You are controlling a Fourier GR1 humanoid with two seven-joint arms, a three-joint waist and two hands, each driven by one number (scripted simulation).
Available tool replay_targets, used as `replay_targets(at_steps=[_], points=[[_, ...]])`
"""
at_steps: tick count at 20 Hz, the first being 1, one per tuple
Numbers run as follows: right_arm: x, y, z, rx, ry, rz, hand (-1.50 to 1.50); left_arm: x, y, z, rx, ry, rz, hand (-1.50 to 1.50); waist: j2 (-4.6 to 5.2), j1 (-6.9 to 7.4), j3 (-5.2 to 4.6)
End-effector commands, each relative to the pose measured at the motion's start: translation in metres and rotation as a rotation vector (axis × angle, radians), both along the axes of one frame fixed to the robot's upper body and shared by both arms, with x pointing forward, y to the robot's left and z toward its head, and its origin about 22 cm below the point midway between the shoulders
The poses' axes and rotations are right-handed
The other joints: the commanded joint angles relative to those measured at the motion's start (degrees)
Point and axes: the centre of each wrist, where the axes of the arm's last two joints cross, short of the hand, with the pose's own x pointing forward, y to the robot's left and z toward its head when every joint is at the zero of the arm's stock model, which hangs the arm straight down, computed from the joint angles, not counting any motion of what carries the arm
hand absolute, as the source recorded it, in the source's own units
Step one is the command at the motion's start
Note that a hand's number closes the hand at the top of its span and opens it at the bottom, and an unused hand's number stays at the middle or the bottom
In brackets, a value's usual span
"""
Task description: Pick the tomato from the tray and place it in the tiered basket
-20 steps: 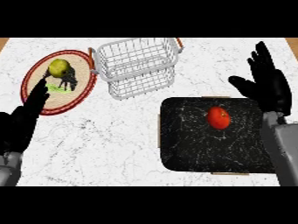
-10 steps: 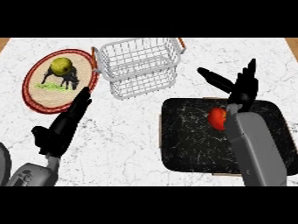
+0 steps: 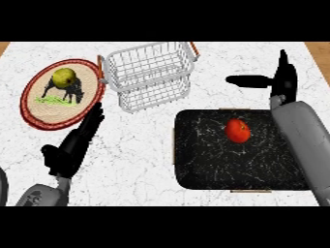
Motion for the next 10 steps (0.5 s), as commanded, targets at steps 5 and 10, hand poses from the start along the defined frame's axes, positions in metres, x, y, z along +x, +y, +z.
replay_targets(at_steps=[5,10], points=[[0.015,0.006,0.049,-0.286,0.579,0.303,-1.50,0.001,0.004,-0.001,0.006,0.021,-0.004,0.00,-0.69,-0.27,-0.05],[0.025,0.035,0.121,-0.261,0.726,0.410,-1.50,-0.005,-0.004,-0.004,-0.007,0.016,-0.009,0.00,-0.25,0.21,0.25]])
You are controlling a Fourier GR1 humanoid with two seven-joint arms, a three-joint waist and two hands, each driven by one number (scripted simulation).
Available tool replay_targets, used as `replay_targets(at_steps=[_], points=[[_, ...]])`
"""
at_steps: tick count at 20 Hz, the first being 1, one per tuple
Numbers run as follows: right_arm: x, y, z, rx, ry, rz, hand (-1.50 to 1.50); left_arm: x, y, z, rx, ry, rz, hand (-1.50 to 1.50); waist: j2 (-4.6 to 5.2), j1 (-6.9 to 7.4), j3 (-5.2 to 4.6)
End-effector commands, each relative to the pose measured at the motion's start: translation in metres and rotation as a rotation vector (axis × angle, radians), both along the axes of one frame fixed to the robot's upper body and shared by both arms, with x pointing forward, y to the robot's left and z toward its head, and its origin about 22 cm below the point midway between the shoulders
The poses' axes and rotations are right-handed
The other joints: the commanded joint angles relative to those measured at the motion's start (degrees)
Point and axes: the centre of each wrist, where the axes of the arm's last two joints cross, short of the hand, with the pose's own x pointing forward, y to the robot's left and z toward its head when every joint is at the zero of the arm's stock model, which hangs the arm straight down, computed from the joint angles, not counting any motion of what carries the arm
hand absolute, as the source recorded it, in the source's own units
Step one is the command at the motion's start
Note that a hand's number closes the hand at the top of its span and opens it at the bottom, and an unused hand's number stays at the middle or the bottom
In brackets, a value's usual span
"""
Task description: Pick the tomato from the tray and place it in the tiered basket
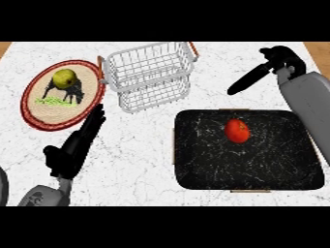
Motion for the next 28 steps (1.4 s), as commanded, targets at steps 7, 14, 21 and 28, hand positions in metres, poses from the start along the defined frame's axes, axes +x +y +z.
replay_targets(at_steps=[7,14,21,28], points=[[-0.010,0.013,0.041,-0.069,0.249,0.021,-1.50,0.005,0.000,0.004,-0.001,0.002,-0.001,0.00,0.32,-0.56,0.24],[-0.012,0.012,0.004,-0.184,0.322,-0.062,-1.50,0.000,0.013,0.007,0.008,-0.022,-0.004,0.00,0.40,0.24,0.23],[-0.018,0.025,-0.020,-0.120,0.382,-0.086,-1.50,-0.002,-0.002,-0.002,-0.016,-0.012,0.004,0.00,0.59,0.12,0.24],[-0.042,0.018,-0.065,-0.117,0.380,-0.111,-1.50,0.002,0.004,0.007,-0.011,-0.005,0.000,0.00,0.53,-0.20,0.28]])
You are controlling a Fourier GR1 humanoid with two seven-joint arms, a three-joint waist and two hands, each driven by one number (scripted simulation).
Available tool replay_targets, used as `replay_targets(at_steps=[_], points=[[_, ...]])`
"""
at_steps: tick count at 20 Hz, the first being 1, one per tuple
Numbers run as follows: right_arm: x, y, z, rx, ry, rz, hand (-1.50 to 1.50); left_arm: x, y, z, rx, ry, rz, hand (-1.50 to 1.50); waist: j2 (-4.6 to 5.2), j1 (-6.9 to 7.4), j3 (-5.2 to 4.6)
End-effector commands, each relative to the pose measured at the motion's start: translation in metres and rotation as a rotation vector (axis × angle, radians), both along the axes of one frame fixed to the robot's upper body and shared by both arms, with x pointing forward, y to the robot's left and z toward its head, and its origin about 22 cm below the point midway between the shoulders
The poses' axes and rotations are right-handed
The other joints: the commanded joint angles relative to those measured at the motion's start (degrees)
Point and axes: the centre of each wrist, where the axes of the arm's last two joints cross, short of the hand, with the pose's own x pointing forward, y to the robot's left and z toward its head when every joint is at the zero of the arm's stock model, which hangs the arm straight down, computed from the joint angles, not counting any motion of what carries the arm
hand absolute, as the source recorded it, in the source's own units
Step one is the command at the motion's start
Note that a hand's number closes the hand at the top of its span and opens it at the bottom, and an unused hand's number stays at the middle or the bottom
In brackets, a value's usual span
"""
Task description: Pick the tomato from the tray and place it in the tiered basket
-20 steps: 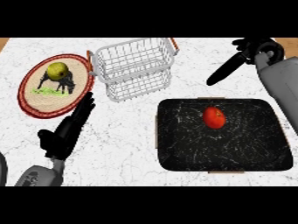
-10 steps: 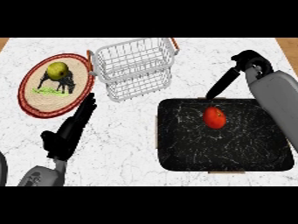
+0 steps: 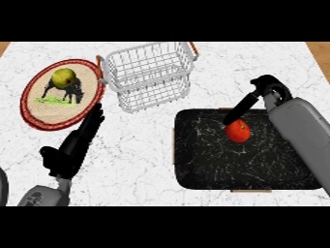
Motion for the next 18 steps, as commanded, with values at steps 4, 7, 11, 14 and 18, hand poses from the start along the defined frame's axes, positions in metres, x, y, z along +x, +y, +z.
replay_targets(at_steps=[4,7,11,14,18], points=[[-0.014,0.002,-0.024,-0.062,0.172,-0.175,-1.50,0.008,-0.004,0.004,-0.002,0.001,-0.008,0.00,0.02,-0.24,0.01],[-0.024,0.018,-0.037,-0.046,0.177,-0.171,-1.50,-0.002,0.001,-0.012,0.015,-0.004,-0.007,0.00,0.11,0.05,-0.01],[-0.025,0.001,-0.040,-0.044,0.184,-0.175,-1.50,-0.008,-0.006,-0.014,-0.002,-0.006,-0.008,0.00,0.14,0.30,0.02],[-0.026,-0.002,-0.046,-0.037,0.190,-0.169,-1.50,-0.007,0.002,-0.008,0.003,-0.009,-0.013,0.00,0.20,0.60,0.04],[-0.046,0.019,-0.074,-0.012,0.159,-0.173,-1.50,0.002,0.017,0.000,0.009,0.007,-0.008,0.00,0.20,0.46,0.03]])
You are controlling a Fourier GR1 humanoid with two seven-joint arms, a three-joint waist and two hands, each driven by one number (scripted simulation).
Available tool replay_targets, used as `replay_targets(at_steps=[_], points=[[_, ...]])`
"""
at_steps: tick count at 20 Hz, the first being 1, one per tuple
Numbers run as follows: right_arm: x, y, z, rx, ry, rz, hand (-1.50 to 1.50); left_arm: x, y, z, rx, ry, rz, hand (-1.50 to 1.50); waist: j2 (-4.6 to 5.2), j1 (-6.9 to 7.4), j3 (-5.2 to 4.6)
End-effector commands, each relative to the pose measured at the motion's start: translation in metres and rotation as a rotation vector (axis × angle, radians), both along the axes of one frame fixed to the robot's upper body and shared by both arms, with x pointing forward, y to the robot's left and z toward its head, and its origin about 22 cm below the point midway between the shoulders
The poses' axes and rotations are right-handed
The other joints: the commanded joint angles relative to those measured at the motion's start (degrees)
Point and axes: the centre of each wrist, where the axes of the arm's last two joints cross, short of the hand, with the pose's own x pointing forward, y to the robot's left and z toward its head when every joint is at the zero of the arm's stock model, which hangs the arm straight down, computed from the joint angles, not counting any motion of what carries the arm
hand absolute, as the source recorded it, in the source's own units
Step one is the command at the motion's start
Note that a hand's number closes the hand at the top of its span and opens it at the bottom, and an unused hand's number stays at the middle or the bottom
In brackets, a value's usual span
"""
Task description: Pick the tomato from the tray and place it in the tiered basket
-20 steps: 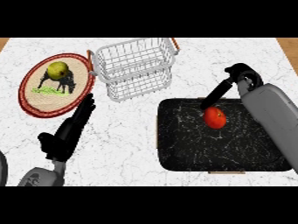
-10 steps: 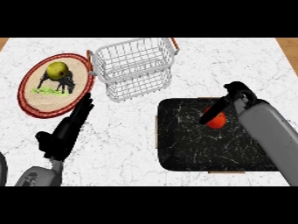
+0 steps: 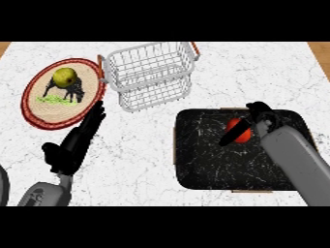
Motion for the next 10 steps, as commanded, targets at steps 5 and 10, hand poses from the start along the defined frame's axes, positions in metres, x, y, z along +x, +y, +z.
replay_targets(at_steps=[5,10], points=[[-0.002,0.007,-0.002,0.025,-0.022,-0.174,1.50,-0.006,0.000,-0.015,-0.003,-0.001,-0.013,0.00,0.18,0.05,0.04],[0.001,0.010,0.008,-0.047,-0.111,-0.122,1.50,0.008,-0.001,0.009,-0.008,-0.001,0.019,0.00,0.17,0.28,0.06]])
